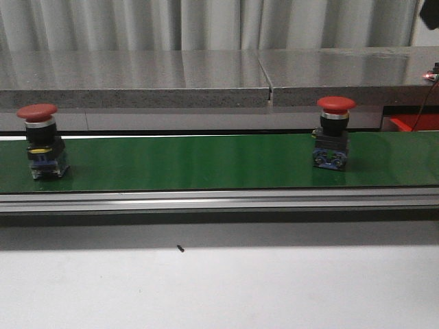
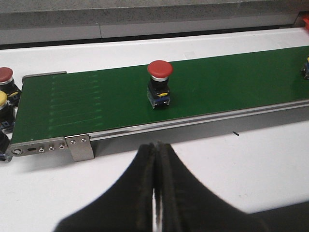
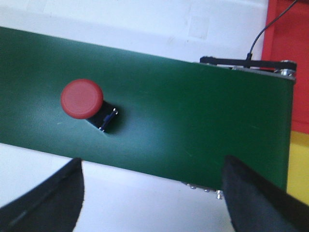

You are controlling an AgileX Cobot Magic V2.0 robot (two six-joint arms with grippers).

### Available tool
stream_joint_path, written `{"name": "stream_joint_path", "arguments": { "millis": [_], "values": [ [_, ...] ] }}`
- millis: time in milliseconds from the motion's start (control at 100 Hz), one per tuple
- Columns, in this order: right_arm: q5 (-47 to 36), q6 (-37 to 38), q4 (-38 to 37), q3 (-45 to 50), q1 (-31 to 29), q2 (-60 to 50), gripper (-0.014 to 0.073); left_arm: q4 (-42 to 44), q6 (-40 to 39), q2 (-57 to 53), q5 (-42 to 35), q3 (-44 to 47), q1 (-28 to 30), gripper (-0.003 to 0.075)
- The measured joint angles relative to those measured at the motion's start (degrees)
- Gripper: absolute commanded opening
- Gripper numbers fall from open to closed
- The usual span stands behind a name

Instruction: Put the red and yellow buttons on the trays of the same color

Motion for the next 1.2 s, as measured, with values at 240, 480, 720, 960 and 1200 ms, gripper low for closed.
{"name": "stream_joint_path", "arguments": {
  "millis": [240, 480, 720, 960, 1200],
  "values": [
    [7.96, 0.0, 1.55, -8.05, 0.32, 9.09, 0.0654, 0.0, 0.0, 0.0, 0.09, 0.0, 0.0, -0.002],
    [14.38, 0.0, 2.39, -14.93, 0.32, 18.01, 0.0654, 0.0, 0.0, 0.0, 0.09, 0.0, 0.0, -0.002],
    [16.68, -1.22, 4.5, -18.08, 0.32, 23.93, 0.0654, 0.0, 0.0, 0.0, 0.09, 0.0, 0.0, -0.002],
    [14.26, -1.65, 3.74, -18.3, 0.32, 27.24, 0.0591, 0.0, 0.0, 0.0, 0.09, 0.0, 0.0, -0.002],
    [12.11, -1.71, 2.29, -18.3, -0.83, 29.16, 0.0359, 0.0, 0.0, 0.0, 0.09, 0.0, 0.0, -0.002]
  ]
}}
